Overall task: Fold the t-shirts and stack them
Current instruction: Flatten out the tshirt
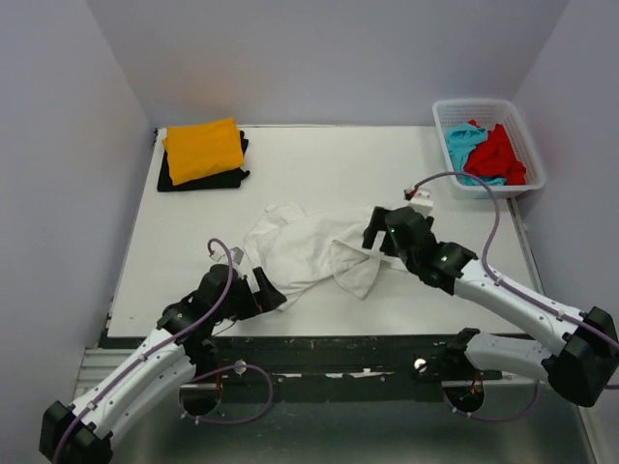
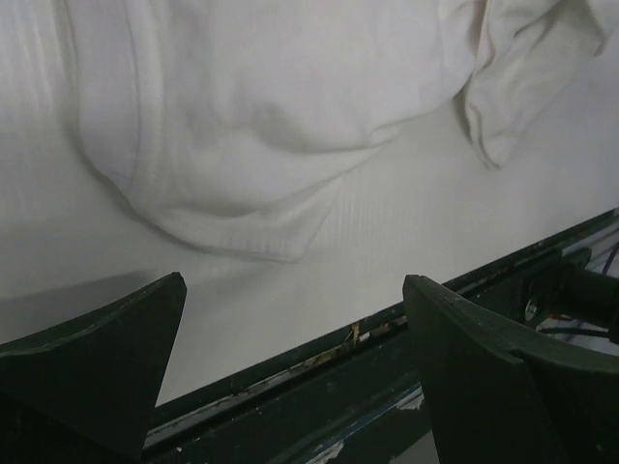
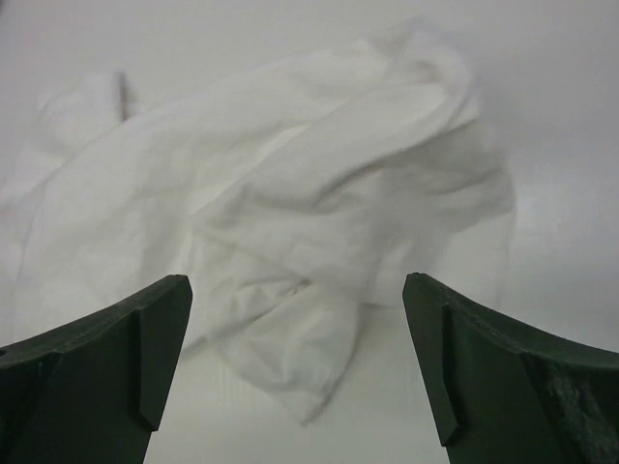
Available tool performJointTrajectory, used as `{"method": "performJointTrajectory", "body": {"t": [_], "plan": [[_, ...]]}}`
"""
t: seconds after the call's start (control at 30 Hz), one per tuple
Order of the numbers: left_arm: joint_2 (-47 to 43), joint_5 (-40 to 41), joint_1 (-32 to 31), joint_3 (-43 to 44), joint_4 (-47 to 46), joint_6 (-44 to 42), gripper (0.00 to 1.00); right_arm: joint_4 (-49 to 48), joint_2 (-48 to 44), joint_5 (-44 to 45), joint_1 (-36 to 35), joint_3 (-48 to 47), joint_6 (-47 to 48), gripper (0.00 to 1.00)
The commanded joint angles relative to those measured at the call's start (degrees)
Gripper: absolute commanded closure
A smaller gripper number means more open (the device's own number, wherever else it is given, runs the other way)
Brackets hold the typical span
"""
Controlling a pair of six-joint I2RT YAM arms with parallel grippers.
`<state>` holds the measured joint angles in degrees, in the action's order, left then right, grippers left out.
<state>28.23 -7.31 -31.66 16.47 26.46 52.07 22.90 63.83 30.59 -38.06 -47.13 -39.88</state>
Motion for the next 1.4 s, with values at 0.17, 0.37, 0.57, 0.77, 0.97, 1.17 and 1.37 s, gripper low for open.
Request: {"method": "performJointTrajectory", "body": {"t": [0.17, 0.37, 0.57, 0.77, 0.97, 1.17, 1.37], "plan": [[16.66, 12.66, -15.40, -0.29, -6.13, 11.20, 0.05, -14.08, 10.16, -9.98, -19.53, 5.31, 9.05, 0.00], [27.62, 19.52, -16.24, 4.44, -7.84, 13.42, 0.22, -15.70, 15.10, -9.67, -20.62, 7.50, 4.75, 0.02], [37.95, 25.29, -16.35, 9.48, -5.93, 13.71, 0.51, -17.52, 17.52, -9.25, -20.67, 8.25, 5.22, 0.04], [45.86, 25.42, -16.33, 12.01, -8.57, 12.55, 1.00, -16.25, 21.57, -4.02, -20.82, 5.74, 4.22, 0.07], [48.69, 26.23, -16.42, 14.20, -6.74, 10.62, 1.00, -14.63, 27.73, 1.68, -21.42, 2.83, 2.24, 0.19], [44.46, 29.92, -16.42, 14.65, -3.22, 10.34, 1.00, -6.70, 30.25, 13.41, -21.38, 2.07, -10.28, 0.70], [35.98, 36.89, -16.36, 15.59, 2.48, 11.78, 1.00, -1.71, 21.71, 20.78, -19.83, 4.40, -18.36, 0.99]]}}
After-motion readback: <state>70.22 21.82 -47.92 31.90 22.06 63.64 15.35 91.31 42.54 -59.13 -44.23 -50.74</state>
